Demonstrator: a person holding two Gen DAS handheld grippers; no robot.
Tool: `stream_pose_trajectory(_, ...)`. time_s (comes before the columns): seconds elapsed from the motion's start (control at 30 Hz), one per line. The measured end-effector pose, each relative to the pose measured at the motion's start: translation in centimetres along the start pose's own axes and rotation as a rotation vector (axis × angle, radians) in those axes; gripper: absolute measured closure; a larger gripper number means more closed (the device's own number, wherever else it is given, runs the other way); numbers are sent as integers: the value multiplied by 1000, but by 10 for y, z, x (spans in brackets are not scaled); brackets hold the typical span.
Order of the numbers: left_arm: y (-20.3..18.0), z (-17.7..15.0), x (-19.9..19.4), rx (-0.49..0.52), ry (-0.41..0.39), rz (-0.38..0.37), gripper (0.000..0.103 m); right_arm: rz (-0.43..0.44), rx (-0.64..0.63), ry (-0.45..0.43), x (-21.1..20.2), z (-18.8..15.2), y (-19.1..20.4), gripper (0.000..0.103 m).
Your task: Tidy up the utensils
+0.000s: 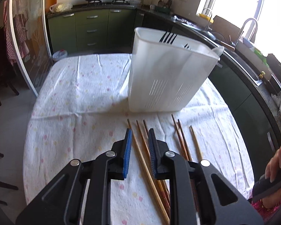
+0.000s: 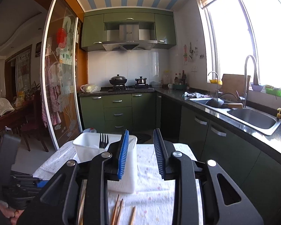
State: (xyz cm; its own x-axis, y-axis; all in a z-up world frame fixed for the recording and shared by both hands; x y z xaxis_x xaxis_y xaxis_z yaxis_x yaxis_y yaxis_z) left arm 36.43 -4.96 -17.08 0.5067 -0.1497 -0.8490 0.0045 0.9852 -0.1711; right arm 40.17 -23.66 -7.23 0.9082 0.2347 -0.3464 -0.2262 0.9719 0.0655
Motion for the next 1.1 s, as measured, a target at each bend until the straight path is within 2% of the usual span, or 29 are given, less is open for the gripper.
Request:
stream_pose_trajectory(0.1,1,-14,18,-25,76,24,86,12,71,57,-15,-31,-17,75)
stream_pose_trajectory(0.27,5,-20,40,-62,136,83,86,32,180,125,-35,-68,-45,75)
stream_pose_trajectory(0.47,8,-24,65,-114,209,111,86,55,256,154,-46,-80,-70,75)
stream_pose_trajectory(0.7,10,-23,76,-120,232,156,86,63,262,191,-44,-86,-73,75)
stream_pose_trajectory(0.8,10,-24,75,-107,237,161,87,84,218,276,-28,-90,-57,72)
stream_pose_trajectory(0.83,10,-25,75,-104,239,158,95,91,190,327,-19,-94,-49,68)
stream_pose_trajectory(1.0,9,-32,68,-91,247,122,96,142,110,578,28,-131,-18,65)
stream_pose_trajectory(1.1,10,-35,60,-76,240,103,96,137,88,673,51,-151,-7,65)
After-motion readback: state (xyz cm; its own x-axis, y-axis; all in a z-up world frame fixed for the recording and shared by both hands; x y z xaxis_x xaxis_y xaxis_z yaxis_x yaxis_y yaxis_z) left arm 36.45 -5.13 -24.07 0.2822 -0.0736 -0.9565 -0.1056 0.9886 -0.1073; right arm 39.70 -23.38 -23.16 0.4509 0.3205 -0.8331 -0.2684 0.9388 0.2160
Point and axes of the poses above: each gripper's, at about its wrist camera, not at the fingertips, and x roughly the way its jaws point, y to its left, z to its top, the point moved 10 cm from there along x, roughly the way its jaws point, and after that the axes turned 5 degrees about y, right-handed, at the moved point
